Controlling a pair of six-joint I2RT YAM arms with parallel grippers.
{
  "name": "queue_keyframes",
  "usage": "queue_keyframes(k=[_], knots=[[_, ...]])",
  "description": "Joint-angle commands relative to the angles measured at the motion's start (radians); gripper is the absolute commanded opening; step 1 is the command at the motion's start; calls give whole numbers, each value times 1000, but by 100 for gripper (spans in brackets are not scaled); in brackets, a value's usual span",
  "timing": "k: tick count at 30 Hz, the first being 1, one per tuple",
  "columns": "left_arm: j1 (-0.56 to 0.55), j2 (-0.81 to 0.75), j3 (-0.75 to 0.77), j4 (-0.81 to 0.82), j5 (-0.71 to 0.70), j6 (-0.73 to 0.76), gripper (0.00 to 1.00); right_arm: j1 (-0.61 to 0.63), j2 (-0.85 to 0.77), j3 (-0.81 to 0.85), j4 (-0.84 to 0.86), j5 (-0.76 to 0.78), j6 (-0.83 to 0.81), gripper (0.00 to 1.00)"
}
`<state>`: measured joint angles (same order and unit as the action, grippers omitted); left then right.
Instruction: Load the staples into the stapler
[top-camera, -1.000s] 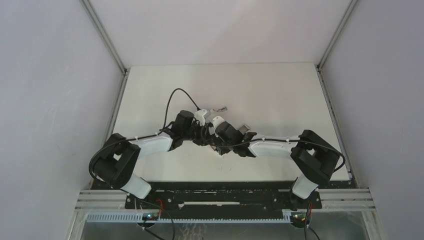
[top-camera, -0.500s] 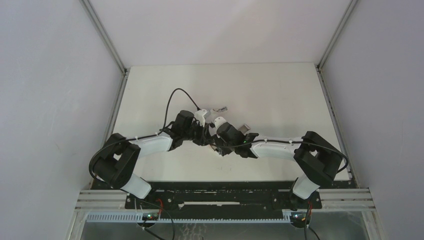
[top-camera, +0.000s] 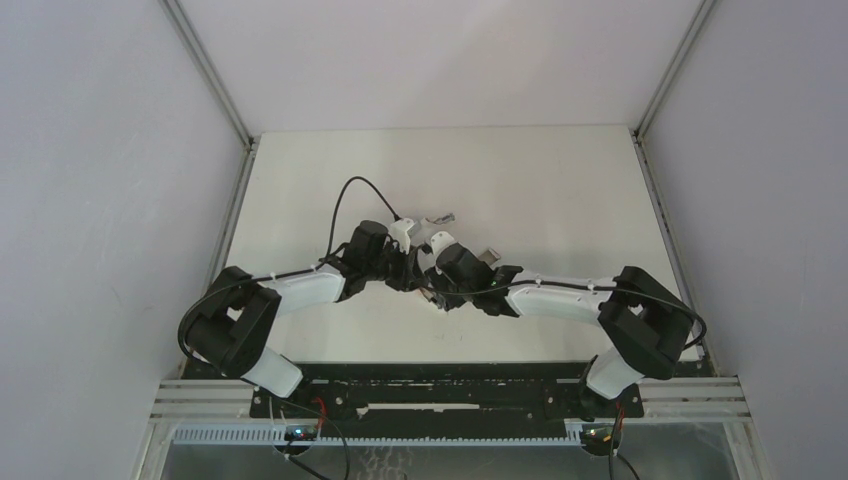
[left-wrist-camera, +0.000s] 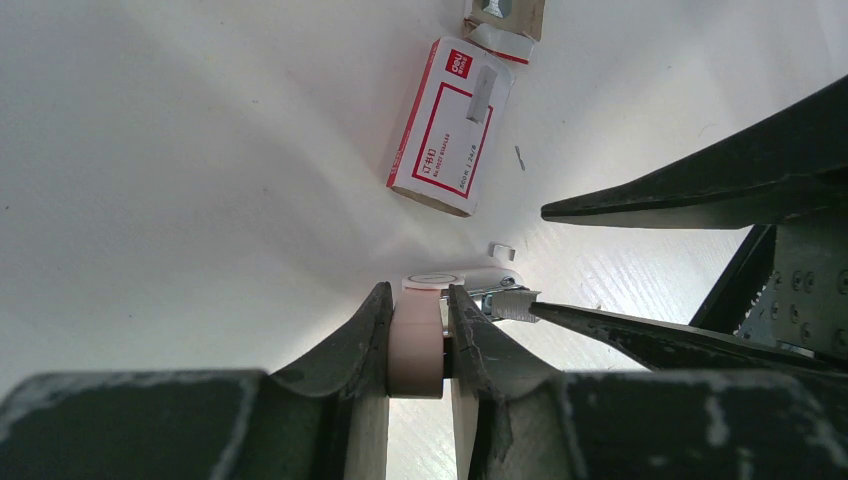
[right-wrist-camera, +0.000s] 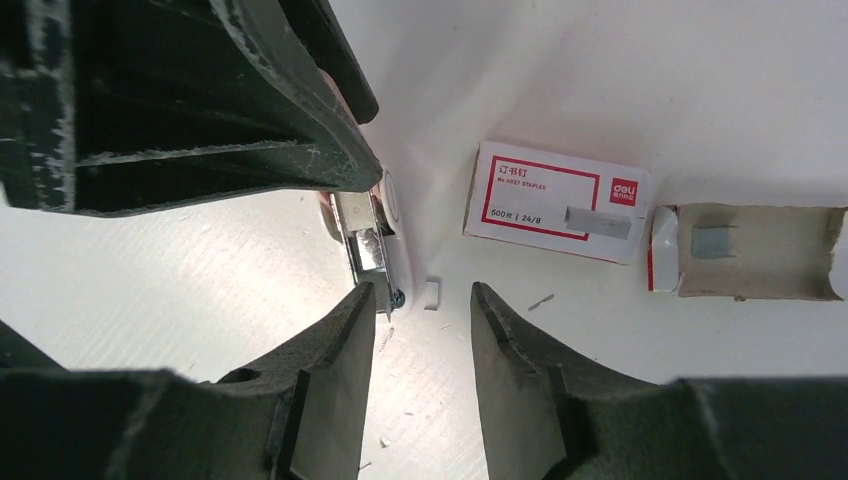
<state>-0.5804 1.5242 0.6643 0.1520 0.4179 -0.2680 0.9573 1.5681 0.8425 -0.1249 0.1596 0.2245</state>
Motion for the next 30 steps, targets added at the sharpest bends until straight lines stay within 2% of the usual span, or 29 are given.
queue_keyframes(k=[1,14,30], knots=[[-12,28,19,-72,15,18,17,5,-69,1,2,-6,7,40],[-12,33,21,-72,13,13,17,35,12,75,-57,-10,-14,44],[-12,34,21,-72,16,12,17,44,73,104,-60,9,-31,36]])
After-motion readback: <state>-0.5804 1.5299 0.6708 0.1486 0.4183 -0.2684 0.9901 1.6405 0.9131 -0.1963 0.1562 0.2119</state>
